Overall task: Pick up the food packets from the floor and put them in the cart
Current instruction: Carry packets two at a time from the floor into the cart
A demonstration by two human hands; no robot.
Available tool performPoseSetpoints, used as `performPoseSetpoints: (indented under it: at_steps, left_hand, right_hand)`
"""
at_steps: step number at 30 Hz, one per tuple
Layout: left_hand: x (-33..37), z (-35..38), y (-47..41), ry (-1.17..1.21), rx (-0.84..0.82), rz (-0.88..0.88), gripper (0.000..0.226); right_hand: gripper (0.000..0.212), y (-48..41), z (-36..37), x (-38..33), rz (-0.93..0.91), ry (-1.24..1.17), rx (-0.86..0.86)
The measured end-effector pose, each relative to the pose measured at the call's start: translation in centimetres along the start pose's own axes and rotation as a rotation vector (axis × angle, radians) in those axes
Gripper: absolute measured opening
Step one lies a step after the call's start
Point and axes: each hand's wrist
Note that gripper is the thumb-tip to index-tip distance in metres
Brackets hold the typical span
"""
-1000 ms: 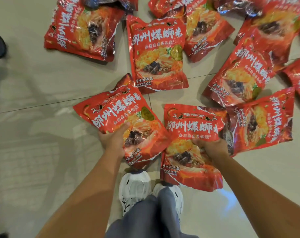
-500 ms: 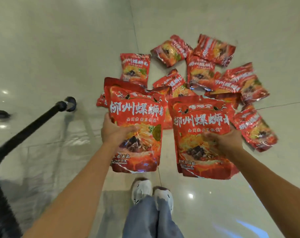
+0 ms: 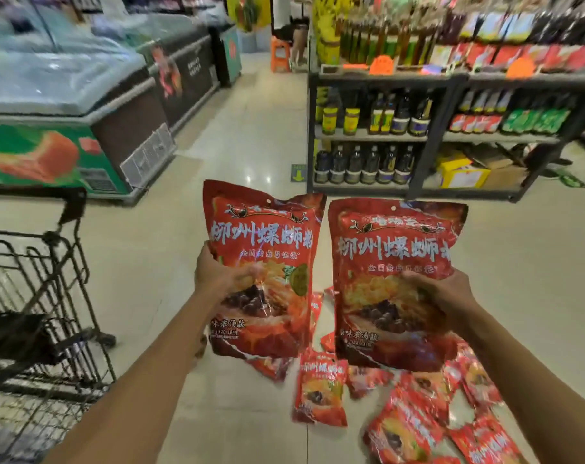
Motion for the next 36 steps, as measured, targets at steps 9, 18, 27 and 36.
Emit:
performPoseSetpoints:
  at_steps: [9, 18, 27, 36]
  left_hand:
    - [8.3, -7.8, 9.4, 0.152, 0.281, 0.112, 0.089]
    - [4.1, -24.6, 19.7, 0.284, 0.759, 0.031, 0.102]
    - [-6.1, -40.0, 26.4, 0.341, 1.125, -0.129, 0.088]
    - [-13.5, -49.9, 23.4, 0.349, 1.143, -0.201, 0.084]
  right_hand:
    - [0.05, -1.7, 2.0, -13.9, -0.216, -0.052, -0.389]
    - [0.082, 6.0, 17.3, -19.7, -0.291, -0.039, -0.875]
    - [0.095, 17.5, 39.9, -16.6, -0.279, -0.038, -1.227]
    - [0.043, 23.3, 55.8, -14.5, -0.221, 0.13, -1.319]
Point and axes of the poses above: each hand's wrist, its own y-axis away from the middle knuckle, its own z-axis out of the palm, x = y × z, and after that the axes turned 6 degrees about -z, right-handed
